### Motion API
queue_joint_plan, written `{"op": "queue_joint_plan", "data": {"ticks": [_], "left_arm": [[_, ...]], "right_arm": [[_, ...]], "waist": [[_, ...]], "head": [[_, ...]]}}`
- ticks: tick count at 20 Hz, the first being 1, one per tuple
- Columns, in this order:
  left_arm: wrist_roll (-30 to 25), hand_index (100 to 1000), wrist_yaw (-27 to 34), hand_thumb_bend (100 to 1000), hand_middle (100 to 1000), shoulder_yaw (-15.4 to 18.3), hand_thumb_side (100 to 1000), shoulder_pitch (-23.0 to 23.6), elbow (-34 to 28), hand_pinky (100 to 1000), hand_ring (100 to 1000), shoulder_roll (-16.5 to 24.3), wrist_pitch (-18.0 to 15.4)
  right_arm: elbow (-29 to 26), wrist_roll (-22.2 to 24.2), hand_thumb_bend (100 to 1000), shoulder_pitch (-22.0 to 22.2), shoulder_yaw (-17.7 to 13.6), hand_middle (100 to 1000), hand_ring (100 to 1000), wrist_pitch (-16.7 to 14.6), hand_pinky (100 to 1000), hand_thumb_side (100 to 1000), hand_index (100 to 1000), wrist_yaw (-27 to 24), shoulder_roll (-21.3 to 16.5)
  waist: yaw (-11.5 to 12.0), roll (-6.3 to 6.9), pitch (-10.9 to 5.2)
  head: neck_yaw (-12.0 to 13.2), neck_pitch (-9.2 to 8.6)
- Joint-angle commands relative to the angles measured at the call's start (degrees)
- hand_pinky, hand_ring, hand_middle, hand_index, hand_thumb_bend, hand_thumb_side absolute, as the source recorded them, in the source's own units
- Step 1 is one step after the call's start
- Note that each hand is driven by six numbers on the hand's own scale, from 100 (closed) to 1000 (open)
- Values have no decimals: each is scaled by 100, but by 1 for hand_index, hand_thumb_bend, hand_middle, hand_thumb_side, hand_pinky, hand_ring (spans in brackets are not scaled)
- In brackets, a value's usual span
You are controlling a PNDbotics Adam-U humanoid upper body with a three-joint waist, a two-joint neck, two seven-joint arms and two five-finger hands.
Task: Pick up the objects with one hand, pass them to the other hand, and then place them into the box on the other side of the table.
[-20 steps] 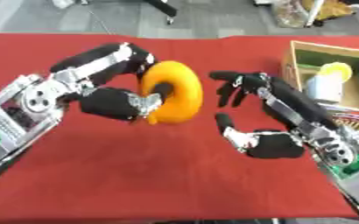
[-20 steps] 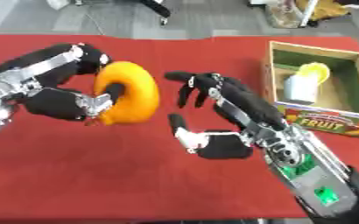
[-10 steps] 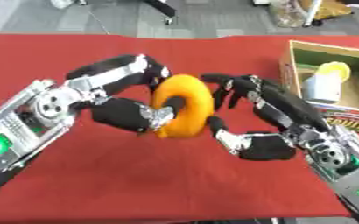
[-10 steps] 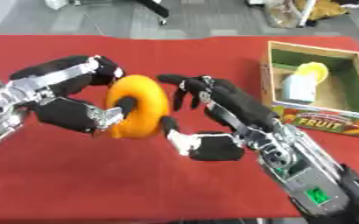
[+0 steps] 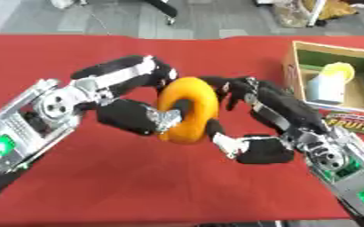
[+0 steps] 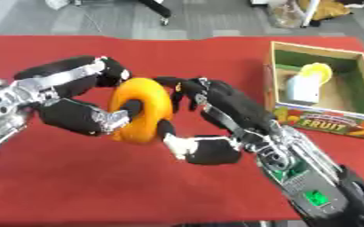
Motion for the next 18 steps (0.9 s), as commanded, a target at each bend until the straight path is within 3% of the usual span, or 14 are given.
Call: {"op": "queue_joint_plan", "data": {"ticks": [1,5,10,16,18], "left_arm": [[-11,577,16,100,439,29,315,-138,-97,792,435,5,-7],[-19,578,30,100,439,49,312,-166,-97,792,436,-12,-44],[-31,580,-18,100,442,32,308,-138,-97,792,439,11,-32],[-67,593,-223,100,454,18,294,-106,-97,794,452,68,-85],[-93,600,-296,100,460,11,292,-89,-97,796,458,84,-104]], "right_arm": [[-122,29,100,-100,20,542,742,19,541,585,845,-103,-41],[-122,-49,100,-97,27,554,743,69,532,516,675,-200,-54],[-122,-541,100,-53,63,521,730,307,502,458,480,-511,-72],[-122,-1300,100,-11,141,474,699,798,470,459,353,-1131,-101],[-122,-1482,100,-3,176,470,697,926,465,467,347,-1337,-112]], "waist": [[1,89,-134],[6,88,-138],[10,82,-136],[14,77,-131],[15,75,-129]], "head": [[-10,29],[-12,29],[-15,29],[-12,29],[-14,29]]}}
